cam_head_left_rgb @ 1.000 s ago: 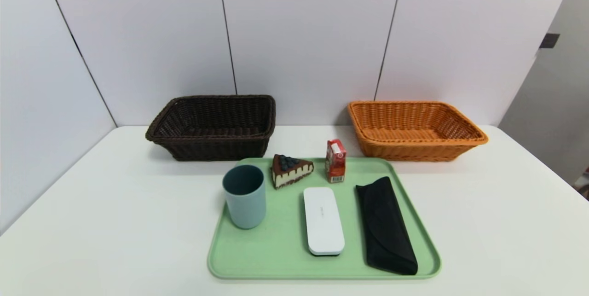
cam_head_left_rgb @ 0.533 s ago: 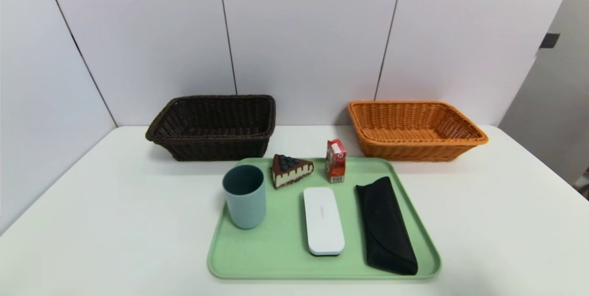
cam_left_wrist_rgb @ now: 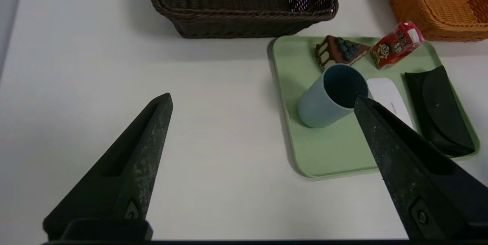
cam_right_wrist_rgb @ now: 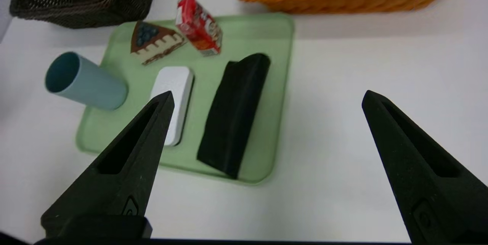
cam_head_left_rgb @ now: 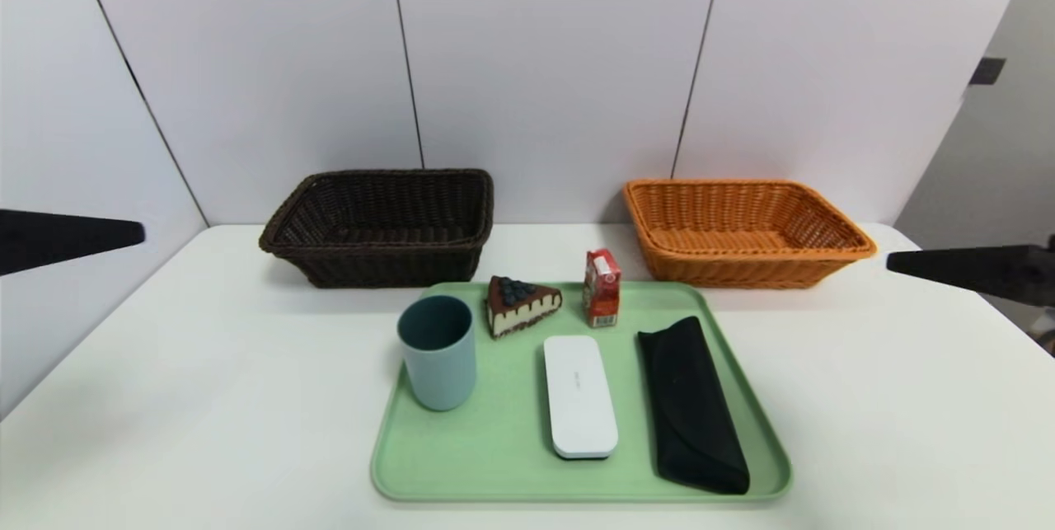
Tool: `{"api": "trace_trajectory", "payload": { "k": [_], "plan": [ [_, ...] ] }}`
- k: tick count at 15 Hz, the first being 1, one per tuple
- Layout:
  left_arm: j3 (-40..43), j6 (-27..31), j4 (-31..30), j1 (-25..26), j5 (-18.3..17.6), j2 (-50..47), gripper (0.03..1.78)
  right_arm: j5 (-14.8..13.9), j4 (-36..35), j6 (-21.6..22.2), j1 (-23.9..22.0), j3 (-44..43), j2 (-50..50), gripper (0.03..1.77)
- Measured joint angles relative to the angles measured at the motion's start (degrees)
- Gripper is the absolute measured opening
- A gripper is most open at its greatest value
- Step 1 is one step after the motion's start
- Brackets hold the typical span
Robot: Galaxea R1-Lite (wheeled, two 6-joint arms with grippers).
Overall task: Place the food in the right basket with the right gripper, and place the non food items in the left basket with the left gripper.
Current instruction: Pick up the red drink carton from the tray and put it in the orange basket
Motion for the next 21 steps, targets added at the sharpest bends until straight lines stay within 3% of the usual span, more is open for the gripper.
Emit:
{"api": "trace_trajectory", "payload": {
  "k": [3,5,9,12,15,17,19,21],
  "plan": [
    [-3.0,-1.1,0.8,-4.3,3.4,7.0,1.69,-4.8,6.5,11.3,8.8,-8.1,9.0,1.70],
    [-2.6,-0.9,-1.5,-6.2,4.8,9.6,1.69,-5.6,10.3,14.6,11.5,-13.8,15.4,1.70],
    [-2.2,-1.1,-4.3,-7.7,4.7,13.3,1.69,-5.5,18.7,16.8,15.3,-24.7,27.0,1.70],
    [-1.4,-1.2,-4.3,-9.1,4.8,14.9,1.69,-3.0,25.1,20.4,16.3,-32.4,34.6,1.70],
    [-0.7,-1.4,-4.4,-9.4,4.9,15.9,1.69,-2.9,24.2,19.2,18.5,-34.5,39.8,1.70],
    [-0.4,-2.0,-4.2,-9.4,4.9,16.2,1.69,-5.0,21.2,19.1,21.0,-35.4,42.5,1.70],
    [0.3,-2.1,-4.2,-9.4,4.9,16.1,1.69,-10.3,18.9,18.8,22.9,-37.4,45.3,1.70],
    [1.5,-2.1,-4.2,-9.4,4.9,15.7,1.69,-13.1,18.8,18.0,23.8,-40.6,47.7,1.70]
  ]
}}
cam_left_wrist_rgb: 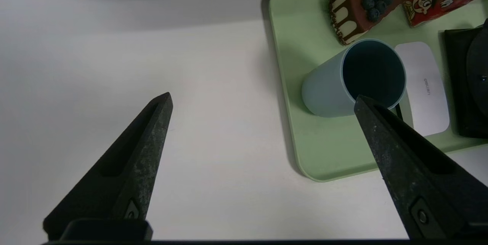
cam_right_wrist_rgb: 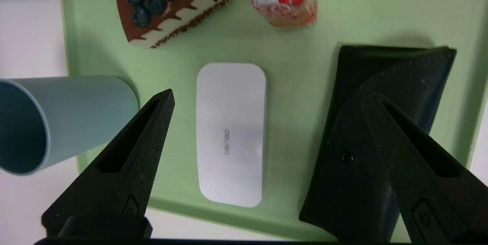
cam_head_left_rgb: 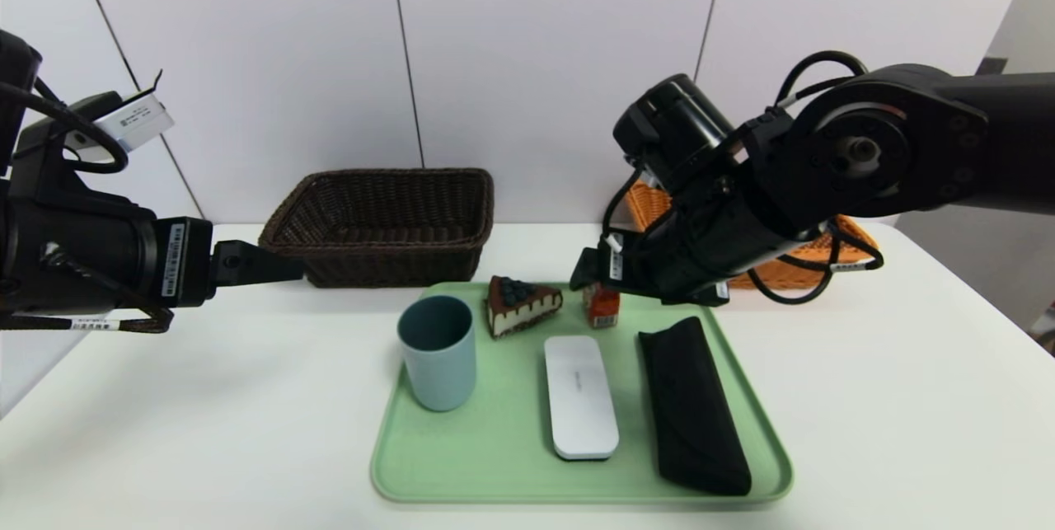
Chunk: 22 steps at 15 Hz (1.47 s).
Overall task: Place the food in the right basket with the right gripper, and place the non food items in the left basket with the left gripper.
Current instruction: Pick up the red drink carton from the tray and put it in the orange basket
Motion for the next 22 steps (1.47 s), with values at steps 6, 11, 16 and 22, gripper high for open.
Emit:
{"api": "trace_trajectory", "payload": {
  "k": [6,11,16,22],
  "plan": [
    [1.4,-0.2,0.0,0.0,0.0,-1.7,1.69,-2.3,1.2,-1.1,-0.7,-7.3,5.4,1.70],
    [2.8,-0.1,0.0,0.0,0.0,-3.4,1.69,-2.3,1.2,-0.8,-3.1,-11.5,10.7,1.70],
    [4.3,-0.1,0.0,0.0,0.0,-4.9,1.69,-2.1,1.2,-0.5,-4.7,-13.9,14.9,1.70],
    [5.4,-0.1,0.0,0.0,0.0,-6.0,1.69,-2.1,1.0,-0.3,-4.9,-14.0,16.7,1.70]
  ]
}}
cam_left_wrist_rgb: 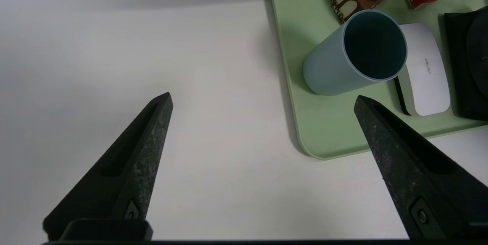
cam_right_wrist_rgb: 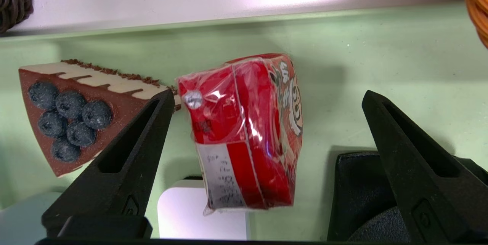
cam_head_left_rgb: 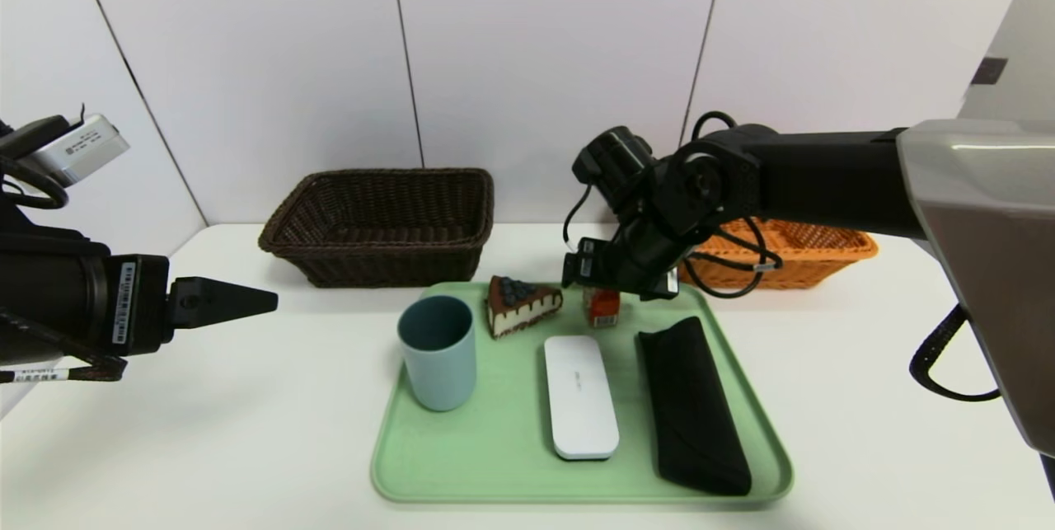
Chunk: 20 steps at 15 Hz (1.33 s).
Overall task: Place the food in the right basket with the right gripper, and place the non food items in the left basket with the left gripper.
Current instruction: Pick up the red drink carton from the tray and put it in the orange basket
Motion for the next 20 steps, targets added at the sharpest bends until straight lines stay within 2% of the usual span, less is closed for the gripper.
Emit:
{"api": "trace_trajectory", "payload": {
  "k": [2,6,9,10,16,20],
  "plan": [
    [0.5,0.0,0.0,0.0,0.0,-0.2,1.69,0.0,-0.1,0.2,0.0,0.0,0.2,1.70],
    [0.6,0.0,0.0,0.0,0.0,-0.3,1.69,0.0,-0.2,0.3,0.0,0.0,0.5,1.07],
    [0.6,0.0,0.0,0.0,0.0,-0.3,1.69,0.0,-0.2,0.3,0.0,0.0,0.6,0.75],
    [0.6,0.0,0.0,0.0,0.0,-0.3,1.69,0.0,-0.2,0.4,0.0,0.0,0.5,0.45],
    [0.6,0.0,0.0,0.0,0.0,-0.6,1.69,0.3,0.3,0.5,0.3,0.0,-1.2,0.41],
    [0.5,0.0,0.1,0.0,0.1,-1.0,1.69,1.3,1.6,0.8,1.5,0.0,-6.3,0.41]
  ]
}}
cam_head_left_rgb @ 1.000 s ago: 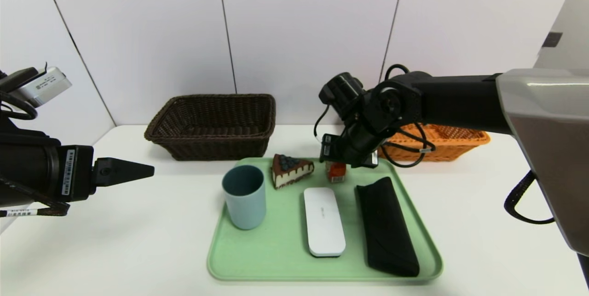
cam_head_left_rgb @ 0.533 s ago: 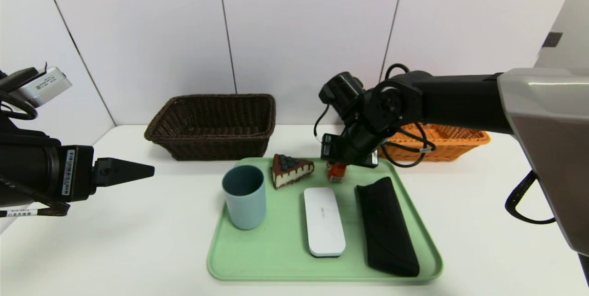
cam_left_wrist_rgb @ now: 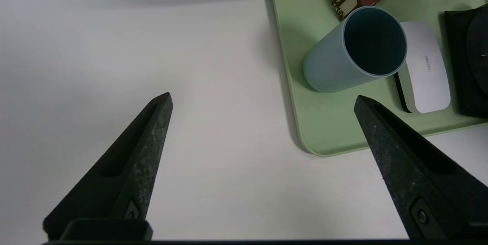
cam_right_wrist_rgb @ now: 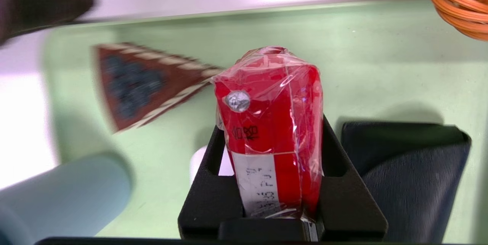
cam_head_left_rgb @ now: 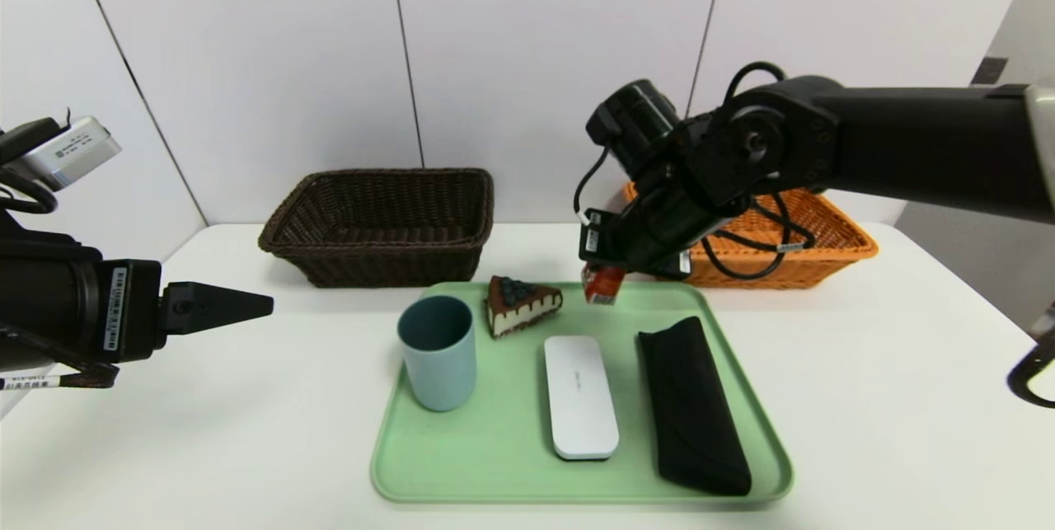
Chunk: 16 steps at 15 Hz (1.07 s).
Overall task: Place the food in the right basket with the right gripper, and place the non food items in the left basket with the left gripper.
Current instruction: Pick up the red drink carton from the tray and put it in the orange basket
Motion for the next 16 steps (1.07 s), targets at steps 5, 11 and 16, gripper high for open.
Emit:
{"api": "trace_trajectory", "payload": {
  "k": [5,11,16],
  "plan": [
    [0.0,0.0,1.0,0.0,0.0,-0.5,1.69,0.3,-3.8,-2.4,-2.7,-0.1,-10.1,0.41],
    [0.0,0.0,1.2,0.0,-0.1,-1.1,1.69,4.2,-5.4,-6.2,-18.1,-0.2,-12.8,0.41],
    [0.0,0.1,1.3,0.0,-0.2,-2.0,1.69,4.0,-9.1,-9.1,-22.1,-0.2,-7.1,0.41]
  ]
}}
